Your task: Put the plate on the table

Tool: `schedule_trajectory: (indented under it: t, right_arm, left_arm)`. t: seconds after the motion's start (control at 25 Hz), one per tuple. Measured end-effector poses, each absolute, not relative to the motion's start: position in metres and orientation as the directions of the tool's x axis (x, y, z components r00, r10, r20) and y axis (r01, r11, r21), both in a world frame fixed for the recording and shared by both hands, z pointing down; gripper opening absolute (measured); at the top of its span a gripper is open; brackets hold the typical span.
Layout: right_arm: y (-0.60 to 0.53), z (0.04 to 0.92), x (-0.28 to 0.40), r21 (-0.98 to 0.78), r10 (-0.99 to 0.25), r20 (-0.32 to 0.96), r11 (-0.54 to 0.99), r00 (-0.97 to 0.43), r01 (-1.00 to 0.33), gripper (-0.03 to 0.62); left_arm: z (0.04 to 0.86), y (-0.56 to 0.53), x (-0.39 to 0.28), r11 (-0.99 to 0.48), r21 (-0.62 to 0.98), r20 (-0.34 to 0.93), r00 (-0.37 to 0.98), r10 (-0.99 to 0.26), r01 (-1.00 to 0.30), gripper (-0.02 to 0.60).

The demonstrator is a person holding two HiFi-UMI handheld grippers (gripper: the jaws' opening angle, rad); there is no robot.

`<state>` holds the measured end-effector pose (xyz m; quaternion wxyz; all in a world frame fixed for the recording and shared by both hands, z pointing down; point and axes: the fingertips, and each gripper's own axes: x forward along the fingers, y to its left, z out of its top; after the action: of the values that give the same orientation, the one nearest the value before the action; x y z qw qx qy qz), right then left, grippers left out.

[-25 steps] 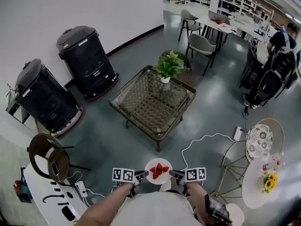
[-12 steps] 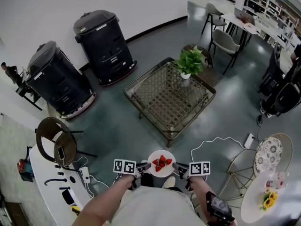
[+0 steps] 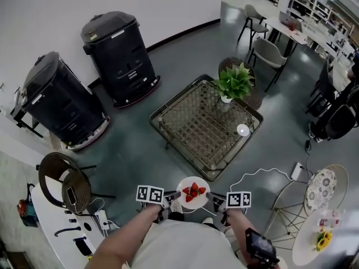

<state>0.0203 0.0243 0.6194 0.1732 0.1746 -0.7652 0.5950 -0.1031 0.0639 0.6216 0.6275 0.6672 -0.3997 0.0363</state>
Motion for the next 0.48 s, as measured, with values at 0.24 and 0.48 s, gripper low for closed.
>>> schedule_trajectory:
  t: [0.24,0.48]
  right_arm:
    - [-0.012,0.615,-0.027,-0.831,-0.119,0.493,0.228,-0.862,-0.507,0.026]
    - [-0.033,0.607,-0.055,-0.811,-0.160,0.515,0.227,-0.842,-0.539,0.026]
  left_arm:
    - [0.620,0.020,-0.152,0.070,0.825,0.530,0.726,-0.438,-0.561,0.034]
    - [0.611,-0.005,-0.180,0.022,0.829,0.517,0.752,-0.409,-0.559,0.034]
